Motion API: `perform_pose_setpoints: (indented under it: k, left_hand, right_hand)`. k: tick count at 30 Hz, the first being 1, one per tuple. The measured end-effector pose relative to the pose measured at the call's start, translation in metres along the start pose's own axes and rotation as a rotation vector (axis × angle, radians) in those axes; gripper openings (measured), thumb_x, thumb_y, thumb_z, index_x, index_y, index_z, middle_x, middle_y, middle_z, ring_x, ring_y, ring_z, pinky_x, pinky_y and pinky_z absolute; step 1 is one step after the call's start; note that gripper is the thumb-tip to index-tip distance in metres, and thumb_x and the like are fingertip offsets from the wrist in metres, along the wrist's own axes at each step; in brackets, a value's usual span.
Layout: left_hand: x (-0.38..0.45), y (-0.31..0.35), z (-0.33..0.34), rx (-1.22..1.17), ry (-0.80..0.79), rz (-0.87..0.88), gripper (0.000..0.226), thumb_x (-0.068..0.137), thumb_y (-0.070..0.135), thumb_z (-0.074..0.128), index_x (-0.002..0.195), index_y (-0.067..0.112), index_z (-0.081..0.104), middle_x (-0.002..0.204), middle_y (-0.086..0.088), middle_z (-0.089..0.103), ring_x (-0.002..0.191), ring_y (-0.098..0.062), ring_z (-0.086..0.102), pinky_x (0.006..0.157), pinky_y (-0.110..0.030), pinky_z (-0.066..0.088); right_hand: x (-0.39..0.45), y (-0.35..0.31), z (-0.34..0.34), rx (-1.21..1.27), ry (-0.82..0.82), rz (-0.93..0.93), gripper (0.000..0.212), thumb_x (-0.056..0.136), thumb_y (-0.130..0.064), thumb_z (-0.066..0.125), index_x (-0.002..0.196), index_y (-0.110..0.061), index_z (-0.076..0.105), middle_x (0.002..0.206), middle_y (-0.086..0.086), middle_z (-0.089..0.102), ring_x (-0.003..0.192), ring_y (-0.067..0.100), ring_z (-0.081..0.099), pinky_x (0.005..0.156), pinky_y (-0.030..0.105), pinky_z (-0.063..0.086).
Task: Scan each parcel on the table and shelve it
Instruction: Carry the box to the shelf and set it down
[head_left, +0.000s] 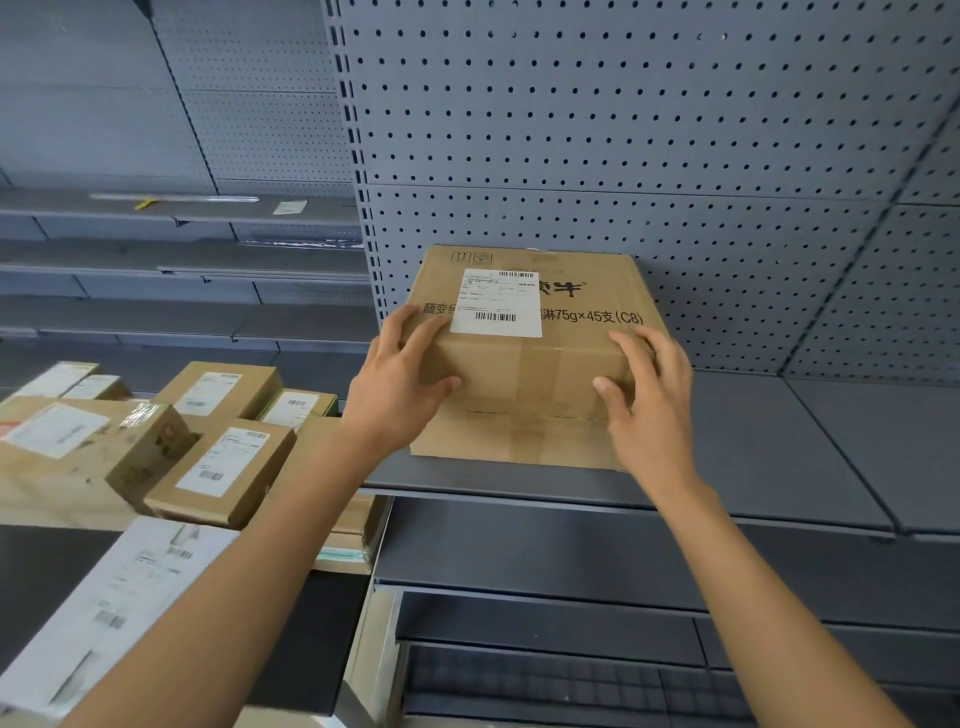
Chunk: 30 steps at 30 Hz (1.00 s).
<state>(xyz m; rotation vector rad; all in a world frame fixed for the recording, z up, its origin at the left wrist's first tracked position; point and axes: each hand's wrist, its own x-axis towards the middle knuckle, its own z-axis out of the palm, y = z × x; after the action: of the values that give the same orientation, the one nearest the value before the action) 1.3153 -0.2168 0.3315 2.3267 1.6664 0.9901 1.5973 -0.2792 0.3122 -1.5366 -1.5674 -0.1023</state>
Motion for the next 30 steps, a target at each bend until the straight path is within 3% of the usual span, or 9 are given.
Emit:
perform_pose_setpoints:
  k: [5,8,12,17,21,25,30]
  left_hand:
    - [-0.002,0.002,-0.007,0.085,-0.034,0.026,0.073,0.089,0.046,0.071,0.150,0.040,0.033,0.160,0.009,0.021,0.136,-0.026,0.041,0.089,-0.052,0.057]
    - [-0.005,0.002,-0.013,0.073,-0.051,0.030,0.072,0.089,0.049,0.068,0.151,0.039,0.033,0.162,0.009,0.022,0.141,-0.026,0.037,0.091,-0.052,0.052]
    - [-0.016,0.004,-0.020,0.050,-0.029,0.036,0.070,0.088,0.056,0.059,0.151,0.037,0.034,0.163,0.007,0.027,0.145,-0.025,0.034,0.094,-0.053,0.052]
    - [-0.044,-0.003,-0.026,-0.024,0.017,0.027,0.069,0.091,0.059,0.057,0.152,0.035,0.035,0.162,0.007,0.031,0.149,-0.021,0.030,0.114,-0.047,0.039]
    - [-0.073,-0.017,-0.036,-0.090,0.046,-0.045,0.066,0.093,0.059,0.057,0.152,0.037,0.037,0.161,0.010,0.033,0.149,-0.017,0.029,0.115,-0.040,0.030]
    - [-0.108,-0.044,-0.056,-0.097,0.034,-0.114,0.062,0.096,0.048,0.063,0.152,0.032,0.042,0.160,0.009,0.035,0.146,-0.015,0.034,0.114,-0.046,0.042]
    - [-0.169,-0.103,-0.101,-0.073,0.024,-0.261,0.057,0.097,0.048,0.063,0.149,0.035,0.045,0.161,0.010,0.034,0.146,-0.015,0.036,0.116,-0.042,0.039]
  right_hand:
    - [0.000,-0.002,-0.008,-0.017,-0.057,0.000,0.052,0.095,-0.021,0.068,0.144,-0.022,0.051,0.151,-0.001,0.038,0.145,0.033,0.029,0.116,0.057,0.033]
    - [-0.001,-0.005,-0.013,-0.058,-0.094,0.023,0.056,0.095,-0.019,0.068,0.148,-0.023,0.047,0.156,-0.002,0.035,0.152,0.034,0.017,0.120,0.058,0.026]
    - [-0.009,-0.011,-0.019,-0.132,-0.084,0.034,0.053,0.096,-0.022,0.066,0.146,-0.023,0.048,0.160,-0.001,0.031,0.155,0.029,0.009,0.115,0.061,0.023]
    - [-0.038,-0.023,-0.016,-0.058,0.024,-0.162,0.034,0.095,-0.015,0.064,0.129,-0.020,0.064,0.153,0.001,0.044,0.150,0.025,0.026,0.116,0.052,0.021]
    - [-0.067,-0.051,0.007,0.068,-0.150,-0.242,0.034,0.097,-0.011,0.064,0.130,-0.017,0.066,0.150,0.002,0.049,0.147,0.023,0.033,0.118,0.041,0.022]
    - [-0.079,-0.086,0.044,0.122,-0.303,-0.261,0.037,0.094,-0.010,0.068,0.131,-0.013,0.065,0.147,0.006,0.053,0.140,0.029,0.040,0.115,0.047,0.033]
    - [-0.097,-0.153,0.099,0.183,-0.396,-0.378,0.040,0.090,-0.004,0.072,0.129,-0.009,0.065,0.140,0.011,0.058,0.138,0.034,0.045,0.107,0.058,0.042]
